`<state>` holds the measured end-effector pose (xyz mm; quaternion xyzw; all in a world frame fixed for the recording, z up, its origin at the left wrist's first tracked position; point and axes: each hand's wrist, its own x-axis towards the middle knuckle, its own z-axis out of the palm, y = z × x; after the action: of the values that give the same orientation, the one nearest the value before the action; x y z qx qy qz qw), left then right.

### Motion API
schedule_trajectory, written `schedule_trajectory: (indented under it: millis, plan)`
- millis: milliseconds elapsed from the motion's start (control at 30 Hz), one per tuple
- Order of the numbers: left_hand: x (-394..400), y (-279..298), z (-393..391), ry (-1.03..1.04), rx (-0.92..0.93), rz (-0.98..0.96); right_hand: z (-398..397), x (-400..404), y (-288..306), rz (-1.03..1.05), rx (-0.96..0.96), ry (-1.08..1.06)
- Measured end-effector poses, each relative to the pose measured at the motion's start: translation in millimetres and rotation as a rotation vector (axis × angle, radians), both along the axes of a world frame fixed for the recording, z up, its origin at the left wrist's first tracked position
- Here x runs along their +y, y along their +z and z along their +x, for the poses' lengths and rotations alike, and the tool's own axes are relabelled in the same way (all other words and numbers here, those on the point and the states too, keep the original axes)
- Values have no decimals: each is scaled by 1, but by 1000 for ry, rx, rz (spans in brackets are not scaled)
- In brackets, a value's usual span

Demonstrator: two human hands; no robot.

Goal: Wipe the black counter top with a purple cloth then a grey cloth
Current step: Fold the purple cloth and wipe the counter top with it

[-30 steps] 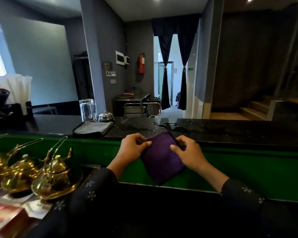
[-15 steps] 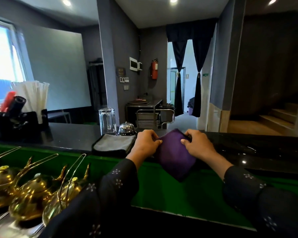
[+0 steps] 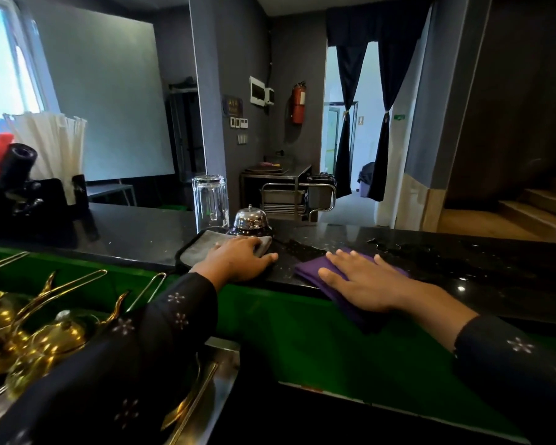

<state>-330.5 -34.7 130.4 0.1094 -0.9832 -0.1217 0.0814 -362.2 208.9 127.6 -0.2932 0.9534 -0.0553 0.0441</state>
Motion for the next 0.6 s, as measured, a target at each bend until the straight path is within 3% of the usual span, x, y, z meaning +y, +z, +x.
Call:
schedule_trajectory:
  millis: [400, 600]
  plan:
    - [-17, -5, 12, 28, 30, 28, -32, -51, 8, 20, -24, -218]
    - [-18, 8, 8, 68, 9, -75, -21, -56, 0, 37, -20, -40]
